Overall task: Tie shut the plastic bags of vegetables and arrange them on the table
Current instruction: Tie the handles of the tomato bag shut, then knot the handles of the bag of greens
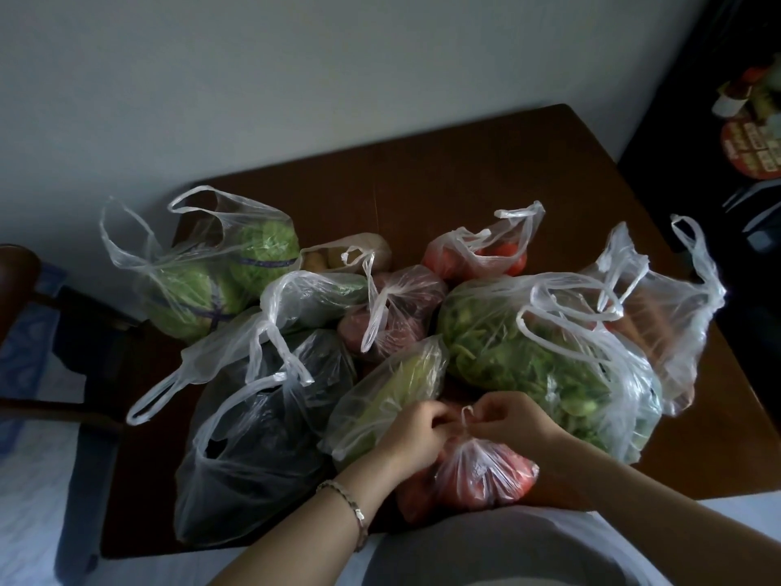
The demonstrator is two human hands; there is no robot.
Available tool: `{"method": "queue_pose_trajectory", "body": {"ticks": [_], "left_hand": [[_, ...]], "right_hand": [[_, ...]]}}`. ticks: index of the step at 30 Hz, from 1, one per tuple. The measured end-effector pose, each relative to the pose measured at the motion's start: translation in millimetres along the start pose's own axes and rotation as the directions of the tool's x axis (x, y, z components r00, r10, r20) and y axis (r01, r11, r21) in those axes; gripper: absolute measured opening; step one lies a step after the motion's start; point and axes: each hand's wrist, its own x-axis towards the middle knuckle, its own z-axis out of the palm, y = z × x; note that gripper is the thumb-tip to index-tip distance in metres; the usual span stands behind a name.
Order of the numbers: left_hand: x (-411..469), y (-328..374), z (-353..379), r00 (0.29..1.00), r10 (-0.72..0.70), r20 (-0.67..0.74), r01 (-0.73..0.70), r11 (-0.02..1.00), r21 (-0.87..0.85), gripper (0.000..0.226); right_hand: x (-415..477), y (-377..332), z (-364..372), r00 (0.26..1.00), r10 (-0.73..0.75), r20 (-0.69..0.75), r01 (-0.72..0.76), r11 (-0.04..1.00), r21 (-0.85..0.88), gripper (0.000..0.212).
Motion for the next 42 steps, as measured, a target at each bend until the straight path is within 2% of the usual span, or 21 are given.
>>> {"method": "queue_pose_trajectory", "body": {"ticks": [1, 3, 6, 8, 9, 10, 12, 15, 17, 22, 27, 30, 32, 35, 38, 40, 42], "left_hand": [[-1, -2, 2, 1.0, -0.004, -0.009, 0.004, 1.0, -0.013, 0.018], [0, -5, 5, 0.999, -0.036, -0.028, 0.034, 0.998, -0.043, 0.018], [3, -4, 8, 0.992, -0.109, -0.058, 0.107, 0.993, -0.047, 0.02], [5, -1, 6, 0.992, -0.114, -0.058, 0.112, 0.993, -0.04, 0.02], [5, 1, 5, 0.993, -0.109, -0.052, 0.108, 0.994, -0.015, 0.02], [5, 2, 4, 0.993, -0.104, -0.047, 0.105, 0.994, 0.022, 0.019], [5, 2, 3, 0.994, -0.09, -0.069, 0.099, 0.985, 0.141, 0.015], [5, 6, 1, 0.99, -0.019, -0.14, 0.073, 0.916, 0.395, 0.015], [4, 9, 1, 0.986, 0.052, -0.16, 0.031, 0.876, 0.482, 0.018], [1, 2, -1, 0.977, 0.159, -0.145, -0.042, 0.802, 0.596, 0.019], [5, 8, -1, 0.985, 0.114, -0.132, -0.005, 0.775, 0.632, 0.023], [8, 16, -6, 0.994, 0.094, -0.049, -0.036, 0.734, 0.679, 0.022], [14, 23, -15, 0.998, 0.061, -0.029, -0.032, 0.808, 0.589, 0.017], [33, 45, -35, 0.99, 0.129, -0.064, -0.082, 0.871, 0.485, 0.02], [49, 74, -46, 0.954, 0.281, -0.105, -0.203, 0.863, 0.462, 0.045], [56, 94, -47, 0.907, 0.414, -0.072, -0.345, 0.833, 0.433, 0.059], [64, 113, -44, 0.85, 0.526, 0.019, -0.482, 0.762, 0.432, 0.067]], "right_hand": [[1, 1, -2, 0.998, 0.02, 0.062, -0.021, 1.0, 0.01, 0.03], [1, 2, -4, 0.991, -0.03, 0.131, 0.041, 0.996, -0.078, 0.033], [-1, 1, 1, 0.973, -0.197, 0.121, 0.226, 0.919, -0.323, 0.008], [0, 1, 4, 0.929, -0.348, 0.124, 0.354, 0.743, -0.568, 0.039], [1, 4, 5, 0.9, -0.417, 0.123, 0.386, 0.636, -0.668, 0.045], [4, 11, 5, 0.857, -0.497, 0.138, 0.423, 0.524, -0.74, 0.043], [4, 16, 7, 0.824, -0.535, 0.188, 0.431, 0.376, -0.82, 0.036], [0, 19, 5, 0.828, -0.521, 0.21, 0.393, 0.271, -0.878, 0.03], [-4, 21, 1, 0.814, -0.544, 0.204, 0.381, 0.233, -0.895, 0.029], [-3, 25, 2, 0.822, -0.526, 0.219, 0.4, 0.259, -0.879, 0.027], [-7, 15, 1, 0.901, -0.361, 0.238, 0.374, 0.372, -0.85, 0.024], [-10, -11, -5, 0.958, -0.167, 0.231, 0.285, 0.526, -0.801, 0.021], [-13, -32, -11, 0.975, -0.102, 0.199, 0.219, 0.619, -0.754, 0.02], [-20, -66, -24, 0.986, -0.157, 0.048, 0.147, 0.708, -0.691, 0.016], [-30, -91, -38, 0.958, -0.253, -0.133, 0.107, 0.748, -0.655, 0.018], [-39, -102, -50, 0.921, -0.326, -0.215, 0.097, 0.724, -0.682, 0.017], [-49, -109, -61, 0.889, -0.341, -0.305, 0.04, 0.721, -0.691, 0.016]]}}
